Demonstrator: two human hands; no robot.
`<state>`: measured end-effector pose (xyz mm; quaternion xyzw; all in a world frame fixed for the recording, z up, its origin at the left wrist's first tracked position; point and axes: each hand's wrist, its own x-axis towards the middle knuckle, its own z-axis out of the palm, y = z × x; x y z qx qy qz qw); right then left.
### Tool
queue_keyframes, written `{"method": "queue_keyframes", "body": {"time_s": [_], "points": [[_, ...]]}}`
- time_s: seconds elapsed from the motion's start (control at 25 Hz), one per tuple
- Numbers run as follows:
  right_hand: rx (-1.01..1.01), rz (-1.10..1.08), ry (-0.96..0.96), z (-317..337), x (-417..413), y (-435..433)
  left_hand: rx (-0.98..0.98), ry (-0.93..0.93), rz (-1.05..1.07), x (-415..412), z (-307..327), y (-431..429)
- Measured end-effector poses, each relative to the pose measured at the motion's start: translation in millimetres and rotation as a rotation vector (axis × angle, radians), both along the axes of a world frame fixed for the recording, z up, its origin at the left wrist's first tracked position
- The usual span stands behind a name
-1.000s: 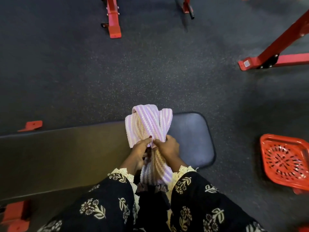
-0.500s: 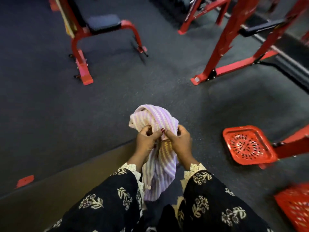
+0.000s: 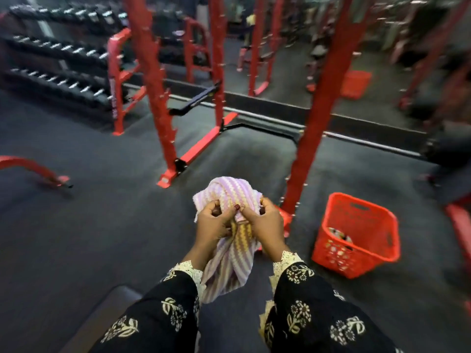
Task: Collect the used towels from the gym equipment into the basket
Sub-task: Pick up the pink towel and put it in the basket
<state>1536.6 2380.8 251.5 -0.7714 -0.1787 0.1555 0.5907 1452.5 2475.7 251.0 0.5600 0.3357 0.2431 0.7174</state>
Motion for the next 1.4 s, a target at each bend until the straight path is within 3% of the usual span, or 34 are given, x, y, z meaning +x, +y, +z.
{"method": "queue_keyframes", "body": {"time_s": [0.2, 0.52, 0.96, 1.2, 1.4], "points": [[-0.060, -0.207, -0.084, 6, 125, -127, -0.005, -0.006, -0.224, 148, 1, -108], [-0.100, -0.397, -0.123, 10, 292, -249, 0.004, 0.004, -0.482, 342, 6, -216], [-0.128, -0.455, -0.050, -2, 525, -285, -0.056, 0.051, -0.570, 588, -8, -246], [-0.080, -0.440, 0.058, -25, 592, -286, -0.031, 0.109, -0.558, 657, -23, -244], [-0.116, -0.419, 0.233, -74, 624, -292, -0.060, 0.276, -0.588, 687, -65, -245]]}}
